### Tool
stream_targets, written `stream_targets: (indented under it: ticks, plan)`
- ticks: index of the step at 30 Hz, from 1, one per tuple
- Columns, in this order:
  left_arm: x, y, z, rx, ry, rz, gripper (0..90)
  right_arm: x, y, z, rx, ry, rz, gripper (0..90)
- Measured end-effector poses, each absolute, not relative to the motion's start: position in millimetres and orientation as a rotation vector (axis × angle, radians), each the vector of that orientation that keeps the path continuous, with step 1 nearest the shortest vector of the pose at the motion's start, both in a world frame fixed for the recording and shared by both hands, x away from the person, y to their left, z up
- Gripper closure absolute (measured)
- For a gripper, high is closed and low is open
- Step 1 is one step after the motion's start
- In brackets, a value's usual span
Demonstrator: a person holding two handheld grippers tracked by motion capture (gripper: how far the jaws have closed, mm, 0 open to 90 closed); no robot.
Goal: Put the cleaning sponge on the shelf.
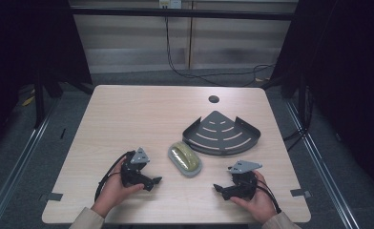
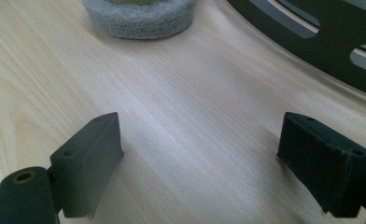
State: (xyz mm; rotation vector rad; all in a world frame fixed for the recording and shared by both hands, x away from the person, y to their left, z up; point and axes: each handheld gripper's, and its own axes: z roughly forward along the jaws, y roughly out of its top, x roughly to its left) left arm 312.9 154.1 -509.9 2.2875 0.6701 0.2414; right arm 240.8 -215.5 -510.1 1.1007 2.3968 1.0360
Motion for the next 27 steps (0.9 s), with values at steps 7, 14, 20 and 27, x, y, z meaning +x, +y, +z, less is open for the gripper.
stream_targets:
  ticks: [7, 14, 20, 27]
  plan:
    - [313.0, 153.7, -510.3, 2.277, 0.675, 0.235, 1.1, 241.7, -214.6, -509.5, 1.116, 2.396, 1.033, 13.8]
    - [313.8, 153.9, -510.4, 2.284, 0.662, 0.233, 0.8, 249.4, -203.9, -492.5, 1.168, 2.541, 0.917, 27.5]
    - [313.8, 153.9, -510.4, 2.283, 0.663, 0.233, 0.8, 263.5, -184.8, -471.1, 1.168, 2.627, 0.875, 38.6]
    - [314.5, 153.6, -510.5, 2.285, 0.659, 0.232, 0.4, 282.6, -164.1, -446.4, 1.194, 2.700, 0.807, 44.3]
